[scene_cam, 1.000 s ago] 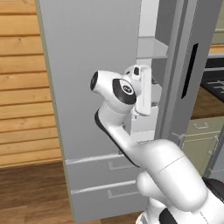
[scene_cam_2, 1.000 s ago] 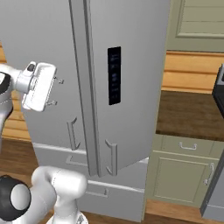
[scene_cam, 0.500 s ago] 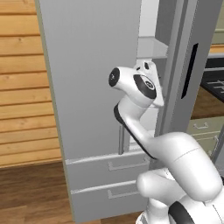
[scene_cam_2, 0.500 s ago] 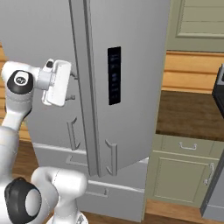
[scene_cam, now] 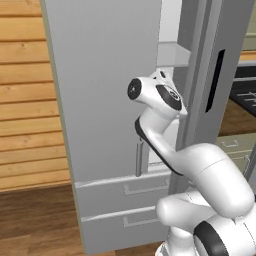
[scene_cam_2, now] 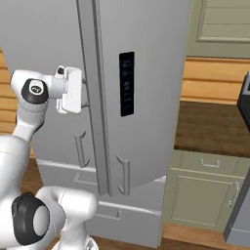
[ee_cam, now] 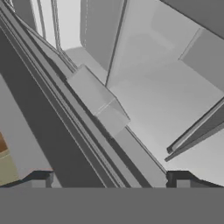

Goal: Take the strawberry from the fridge and place it on top of the pancake, located on the dining counter.

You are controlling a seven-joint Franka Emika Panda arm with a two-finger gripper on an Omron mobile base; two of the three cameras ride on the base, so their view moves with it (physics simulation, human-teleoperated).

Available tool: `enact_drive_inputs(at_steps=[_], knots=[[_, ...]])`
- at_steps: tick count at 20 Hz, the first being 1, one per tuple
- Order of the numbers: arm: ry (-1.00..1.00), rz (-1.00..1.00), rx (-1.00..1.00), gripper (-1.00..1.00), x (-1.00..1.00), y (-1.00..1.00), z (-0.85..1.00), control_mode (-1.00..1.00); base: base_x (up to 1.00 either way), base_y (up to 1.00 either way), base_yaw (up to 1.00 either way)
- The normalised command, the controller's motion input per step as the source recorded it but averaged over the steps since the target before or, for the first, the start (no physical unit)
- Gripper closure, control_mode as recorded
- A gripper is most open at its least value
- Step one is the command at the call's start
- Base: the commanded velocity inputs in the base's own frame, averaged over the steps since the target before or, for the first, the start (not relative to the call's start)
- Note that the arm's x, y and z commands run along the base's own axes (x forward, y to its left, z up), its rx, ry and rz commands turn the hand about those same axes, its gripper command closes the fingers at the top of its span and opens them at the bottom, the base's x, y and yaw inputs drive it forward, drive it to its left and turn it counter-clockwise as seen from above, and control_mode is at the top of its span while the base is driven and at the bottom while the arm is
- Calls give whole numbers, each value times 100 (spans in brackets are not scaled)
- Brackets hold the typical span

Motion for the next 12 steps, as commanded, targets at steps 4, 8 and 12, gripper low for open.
enact_drive_inputs(at_steps=[4,8,12], knots=[[11,-13,0,-100,-12,-71,0,-100,0,0,0],[7,-18,0,-100,-40,-80,0,-100,0,0,0],[7,-17,0,-100,-39,-89,0,-100,0,0,0]])
